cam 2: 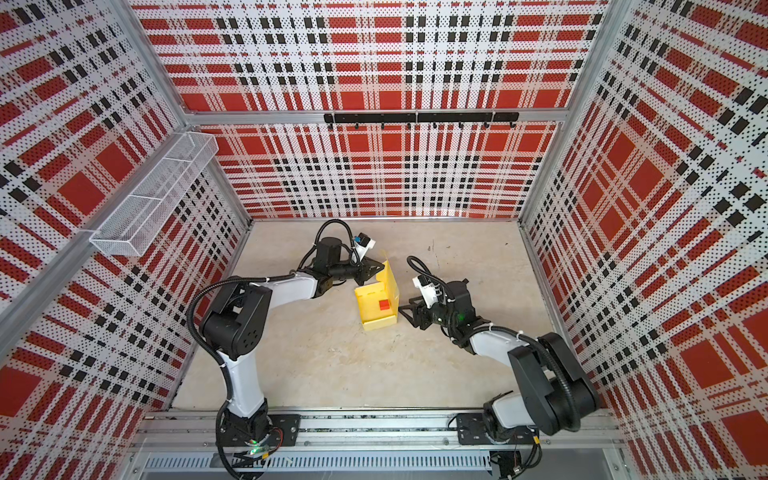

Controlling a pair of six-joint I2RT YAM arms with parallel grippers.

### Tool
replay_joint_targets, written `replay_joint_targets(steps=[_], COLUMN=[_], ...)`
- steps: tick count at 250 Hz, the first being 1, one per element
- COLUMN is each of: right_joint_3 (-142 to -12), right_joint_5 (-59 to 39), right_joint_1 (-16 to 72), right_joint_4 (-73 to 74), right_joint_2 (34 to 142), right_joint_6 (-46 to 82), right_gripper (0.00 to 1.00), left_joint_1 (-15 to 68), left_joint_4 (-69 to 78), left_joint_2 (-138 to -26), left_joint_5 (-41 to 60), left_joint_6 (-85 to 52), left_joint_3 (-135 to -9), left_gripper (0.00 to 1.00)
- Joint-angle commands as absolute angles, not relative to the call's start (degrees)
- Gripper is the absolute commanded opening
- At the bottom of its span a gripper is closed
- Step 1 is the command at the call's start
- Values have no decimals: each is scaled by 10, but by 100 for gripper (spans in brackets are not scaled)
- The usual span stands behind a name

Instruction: Fold the paper box

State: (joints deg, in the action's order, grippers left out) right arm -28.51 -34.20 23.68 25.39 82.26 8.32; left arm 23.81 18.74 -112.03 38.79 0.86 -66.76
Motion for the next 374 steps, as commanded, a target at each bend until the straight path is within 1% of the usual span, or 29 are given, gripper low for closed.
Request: replay_joint_targets(steps=[1,128,193,217,242,262,283,319,374], right_joint_3=[-307,-334,-347,-353,-354,-354,-356,-356,-373], right_joint_5=[-363,-359,-334,-314,-295,-284,-265,-231,-168], right_joint_1=[257,291,297,298,300,302,304,317,345], right_joint_4=[308,322,333,328,326,319,301,274,224], right_joint_2=[833,853,866,873,871,868,864,852,851], right_joint_6=[59,36,39,35,34,20,7,-22,-62], right_gripper=[56,60,59,56,50,43,40,37,37], left_joint_1=[244,241,240,241,243,243,241,236,228], left_joint_4=[195,196,196,196,197,199,203,218,246], left_joint_2=[-1102,-1103,-1098,-1101,-1094,-1091,-1091,-1086,-1087], left_joint_5=[391,394,393,393,391,395,397,407,421], left_joint_6=[14,12,11,9,7,3,-6,-23,-58], left_joint_3=[-657,-655,-650,-648,-642,-638,-632,-613,-589], left_gripper=[11,11,11,11,11,11,11,11,11])
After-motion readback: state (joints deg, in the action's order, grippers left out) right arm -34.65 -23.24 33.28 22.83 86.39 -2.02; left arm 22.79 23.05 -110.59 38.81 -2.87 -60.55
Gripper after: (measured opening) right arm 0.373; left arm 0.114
